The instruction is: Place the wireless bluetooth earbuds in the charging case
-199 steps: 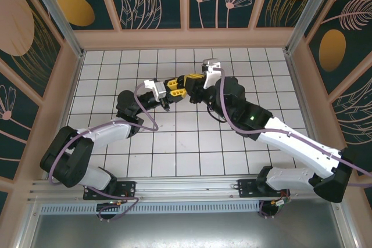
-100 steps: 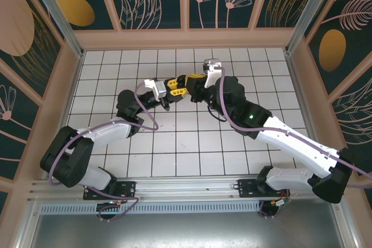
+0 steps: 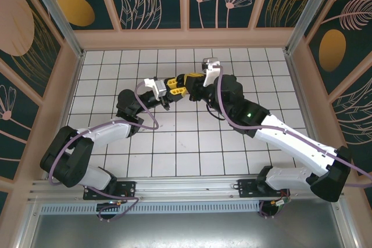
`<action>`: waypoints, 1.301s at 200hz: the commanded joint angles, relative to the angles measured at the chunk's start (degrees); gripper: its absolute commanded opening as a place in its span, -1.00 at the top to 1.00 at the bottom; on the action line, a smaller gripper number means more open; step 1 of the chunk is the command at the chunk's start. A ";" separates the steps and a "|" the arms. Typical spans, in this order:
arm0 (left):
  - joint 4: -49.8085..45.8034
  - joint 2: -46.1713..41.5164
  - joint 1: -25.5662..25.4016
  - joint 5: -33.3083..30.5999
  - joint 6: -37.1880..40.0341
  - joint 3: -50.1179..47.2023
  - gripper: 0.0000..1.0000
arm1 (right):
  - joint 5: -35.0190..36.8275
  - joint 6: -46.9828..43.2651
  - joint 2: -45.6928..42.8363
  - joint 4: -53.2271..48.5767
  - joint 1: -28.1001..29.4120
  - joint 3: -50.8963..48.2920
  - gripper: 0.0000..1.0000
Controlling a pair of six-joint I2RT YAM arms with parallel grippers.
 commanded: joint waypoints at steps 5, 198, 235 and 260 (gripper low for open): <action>2.89 -1.22 -0.66 1.83 -0.49 1.61 1.00 | -2.86 -0.16 1.95 -1.68 1.51 1.08 0.78; 3.36 -0.69 -0.66 1.73 -1.82 2.57 1.00 | 1.33 -4.32 7.01 -10.57 4.67 3.43 0.82; 3.27 -0.50 -0.57 1.40 -2.74 2.35 1.00 | 3.39 -1.15 7.16 -11.83 4.24 4.12 0.76; 5.67 0.13 -0.66 1.28 -4.59 1.54 1.00 | 5.13 3.05 7.10 -12.06 3.23 4.36 0.56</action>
